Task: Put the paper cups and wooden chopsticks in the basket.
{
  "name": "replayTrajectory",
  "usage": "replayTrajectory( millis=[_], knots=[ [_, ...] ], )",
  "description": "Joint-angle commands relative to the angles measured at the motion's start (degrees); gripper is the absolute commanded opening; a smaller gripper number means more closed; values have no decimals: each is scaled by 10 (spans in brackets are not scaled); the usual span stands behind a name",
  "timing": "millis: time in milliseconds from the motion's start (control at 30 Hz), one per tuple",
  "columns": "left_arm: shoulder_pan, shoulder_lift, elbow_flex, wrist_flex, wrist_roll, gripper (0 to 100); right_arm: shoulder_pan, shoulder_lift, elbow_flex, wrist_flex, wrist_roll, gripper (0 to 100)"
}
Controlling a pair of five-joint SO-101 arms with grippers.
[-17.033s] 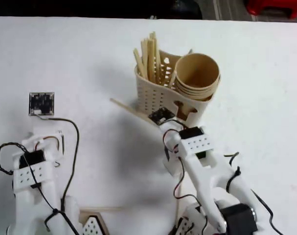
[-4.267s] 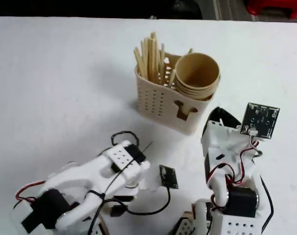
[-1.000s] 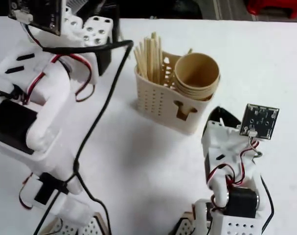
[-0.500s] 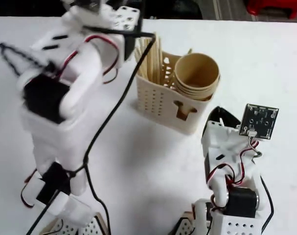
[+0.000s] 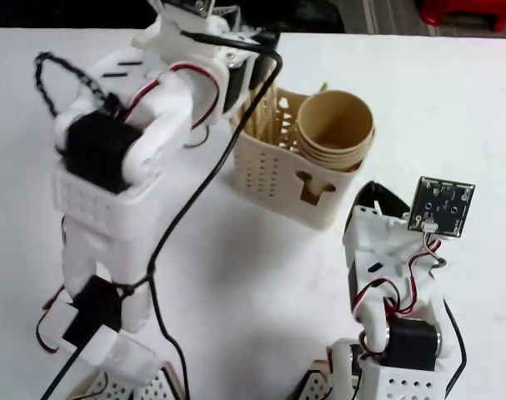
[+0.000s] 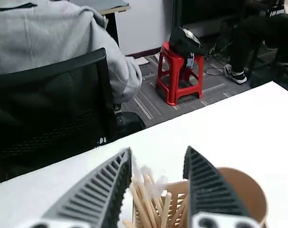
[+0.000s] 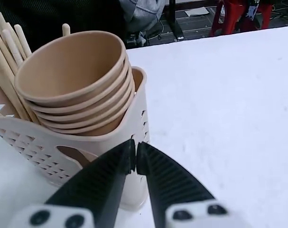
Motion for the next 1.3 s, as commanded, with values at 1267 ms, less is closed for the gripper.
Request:
replayTrajectory(
  millis=[1267],
  knots=[
    [-107,-512,486,1,-47,22,-84,-9,33,-10,4,18]
  ],
)
